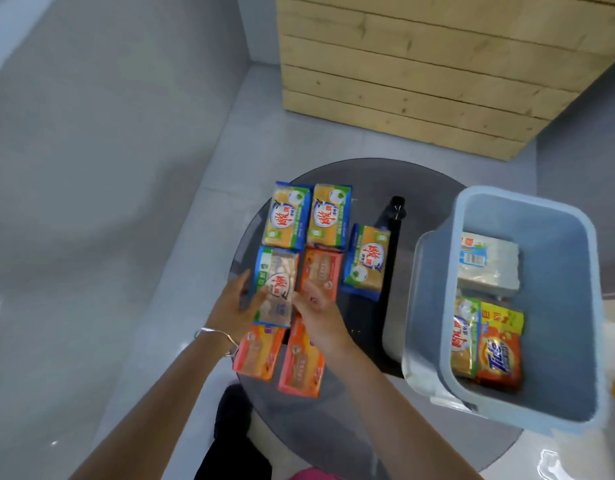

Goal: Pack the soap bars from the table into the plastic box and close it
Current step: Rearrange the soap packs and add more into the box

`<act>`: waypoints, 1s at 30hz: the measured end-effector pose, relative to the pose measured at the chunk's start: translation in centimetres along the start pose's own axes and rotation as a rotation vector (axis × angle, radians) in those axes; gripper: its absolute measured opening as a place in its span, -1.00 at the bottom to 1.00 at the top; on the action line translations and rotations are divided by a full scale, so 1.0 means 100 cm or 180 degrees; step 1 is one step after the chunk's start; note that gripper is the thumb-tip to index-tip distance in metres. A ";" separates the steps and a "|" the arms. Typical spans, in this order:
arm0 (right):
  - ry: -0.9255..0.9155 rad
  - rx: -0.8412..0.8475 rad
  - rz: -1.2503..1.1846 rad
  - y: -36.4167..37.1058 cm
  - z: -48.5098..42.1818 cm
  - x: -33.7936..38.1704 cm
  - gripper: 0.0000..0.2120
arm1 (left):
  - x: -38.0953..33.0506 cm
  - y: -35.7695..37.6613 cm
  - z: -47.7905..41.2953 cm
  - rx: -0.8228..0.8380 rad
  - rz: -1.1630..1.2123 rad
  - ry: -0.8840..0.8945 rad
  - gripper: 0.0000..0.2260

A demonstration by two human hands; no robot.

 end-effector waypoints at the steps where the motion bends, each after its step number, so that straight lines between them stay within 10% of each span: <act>1: 0.0170 0.0023 0.0117 0.007 -0.005 -0.006 -0.81 | 0.009 -0.001 -0.002 -0.0010 0.0037 -0.0109 -0.85; 14: 0.0175 -0.0052 -0.1098 -0.028 0.023 -0.001 -0.75 | -0.046 0.020 0.017 -0.0471 0.1274 0.0196 -0.74; 30: -0.0434 -0.0444 -0.1306 -0.250 0.079 0.044 -0.69 | -0.161 0.212 0.029 0.0643 0.1709 0.0432 -0.77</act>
Point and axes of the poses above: each hand's wrist, its own z-axis away from the middle knuckle, its own y-axis out of the palm, x = y × z, the point moved 4 cm from there along -z, towards the middle knuckle, and after that the axes turned 10 degrees about z, right-handed, at the moved point
